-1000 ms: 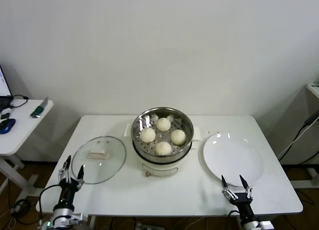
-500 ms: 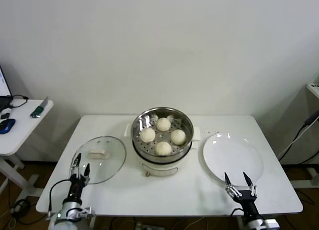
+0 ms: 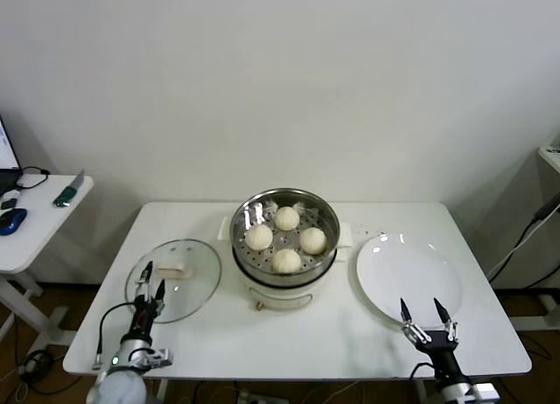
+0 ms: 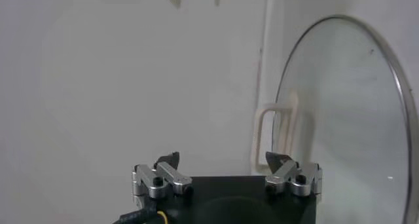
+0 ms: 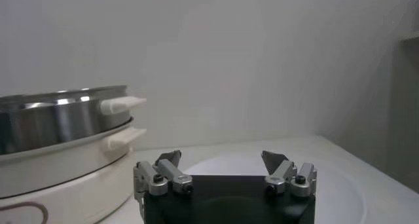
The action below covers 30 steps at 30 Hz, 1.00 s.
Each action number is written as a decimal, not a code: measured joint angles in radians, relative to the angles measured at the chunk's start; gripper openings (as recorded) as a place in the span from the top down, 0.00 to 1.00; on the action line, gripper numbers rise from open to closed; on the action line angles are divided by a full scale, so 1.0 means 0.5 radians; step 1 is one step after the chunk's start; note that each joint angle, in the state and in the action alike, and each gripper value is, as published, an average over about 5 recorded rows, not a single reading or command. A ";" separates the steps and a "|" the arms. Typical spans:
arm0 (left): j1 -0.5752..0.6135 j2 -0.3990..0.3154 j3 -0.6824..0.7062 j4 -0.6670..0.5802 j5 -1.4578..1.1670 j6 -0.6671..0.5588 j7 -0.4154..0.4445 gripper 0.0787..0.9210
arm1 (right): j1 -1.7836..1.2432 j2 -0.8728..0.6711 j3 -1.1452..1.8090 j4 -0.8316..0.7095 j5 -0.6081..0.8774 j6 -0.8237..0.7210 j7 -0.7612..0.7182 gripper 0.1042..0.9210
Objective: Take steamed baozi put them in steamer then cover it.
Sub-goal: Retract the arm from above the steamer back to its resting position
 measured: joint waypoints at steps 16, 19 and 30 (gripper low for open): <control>-0.232 0.044 0.080 0.223 0.040 -0.015 -0.010 0.12 | -0.029 0.009 0.044 0.046 -0.006 -0.006 0.007 0.12; -0.264 0.044 0.082 0.262 0.054 -0.020 -0.016 0.12 | -0.031 0.015 0.045 0.048 -0.007 -0.005 0.008 0.12; -0.335 0.043 0.065 0.384 0.099 -0.063 -0.028 0.33 | -0.013 0.039 0.030 0.052 -0.027 -0.011 0.008 0.12</control>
